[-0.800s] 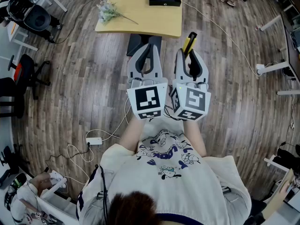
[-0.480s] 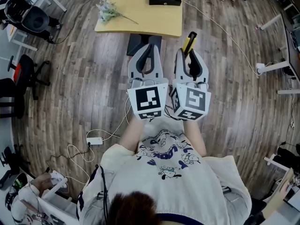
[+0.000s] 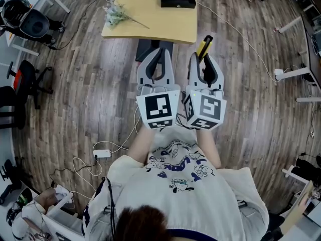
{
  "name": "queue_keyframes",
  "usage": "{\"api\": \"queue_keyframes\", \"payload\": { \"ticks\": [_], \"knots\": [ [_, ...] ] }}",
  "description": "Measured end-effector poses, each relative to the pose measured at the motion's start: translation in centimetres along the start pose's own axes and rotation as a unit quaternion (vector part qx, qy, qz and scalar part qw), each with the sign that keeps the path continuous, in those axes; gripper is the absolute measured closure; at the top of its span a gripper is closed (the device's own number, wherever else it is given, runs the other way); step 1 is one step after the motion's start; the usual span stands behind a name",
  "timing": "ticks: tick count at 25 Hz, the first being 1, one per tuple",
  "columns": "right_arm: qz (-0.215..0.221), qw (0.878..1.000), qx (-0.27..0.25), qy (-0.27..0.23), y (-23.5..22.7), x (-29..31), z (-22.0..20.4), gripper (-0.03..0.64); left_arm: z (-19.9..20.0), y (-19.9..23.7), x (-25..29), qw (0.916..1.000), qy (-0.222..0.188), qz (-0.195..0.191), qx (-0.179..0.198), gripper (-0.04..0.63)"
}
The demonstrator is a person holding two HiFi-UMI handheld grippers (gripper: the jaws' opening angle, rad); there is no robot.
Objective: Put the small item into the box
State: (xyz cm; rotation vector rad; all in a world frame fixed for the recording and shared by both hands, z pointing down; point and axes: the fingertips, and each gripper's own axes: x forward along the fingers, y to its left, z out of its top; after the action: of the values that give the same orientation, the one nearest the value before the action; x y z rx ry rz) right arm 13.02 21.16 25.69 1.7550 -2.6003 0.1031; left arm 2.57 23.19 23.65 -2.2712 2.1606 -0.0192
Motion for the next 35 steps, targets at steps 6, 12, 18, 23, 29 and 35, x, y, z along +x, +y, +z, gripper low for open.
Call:
{"api": "queue_keyframes", "payload": {
  "ticks": [6, 12, 18, 23, 29, 35],
  "knots": [
    [-0.007, 1.0, 0.005, 0.005, 1.1, 2.8, -0.7, 0.486, -0.6, 2.3, 2.2, 1.0, 0.002, -0.007, -0.003, 0.574],
    [-0.01, 1.0, 0.009, 0.012, 1.5, 4.5, -1.4, 0.486, -1.5, 3.5, 4.0, 0.9998, 0.011, -0.011, -0.007, 0.574],
    [-0.01, 1.0, 0.01, 0.02, 0.8, 6.4, -1.7, 0.486, -2.2, 3.6, 6.1, 0.9996, 0.021, -0.012, -0.011, 0.574],
    [-0.009, 1.0, 0.01, 0.027, -0.2, 8.8, -2.1, 0.486, -2.8, 3.8, 8.7, 0.9995, 0.029, -0.01, -0.013, 0.574],
    [-0.001, 0.999, 0.012, 0.033, -2.2, 12.6, -2.6, 0.486, -3.7, 3.6, 12.7, 0.9992, 0.038, -0.002, -0.015, 0.574],
    [0.016, 0.999, 0.015, 0.033, -4.6, 17.8, -2.4, 0.486, -3.6, 3.2, 17.8, 0.9992, 0.036, 0.011, -0.01, 0.574]
  ]
}}
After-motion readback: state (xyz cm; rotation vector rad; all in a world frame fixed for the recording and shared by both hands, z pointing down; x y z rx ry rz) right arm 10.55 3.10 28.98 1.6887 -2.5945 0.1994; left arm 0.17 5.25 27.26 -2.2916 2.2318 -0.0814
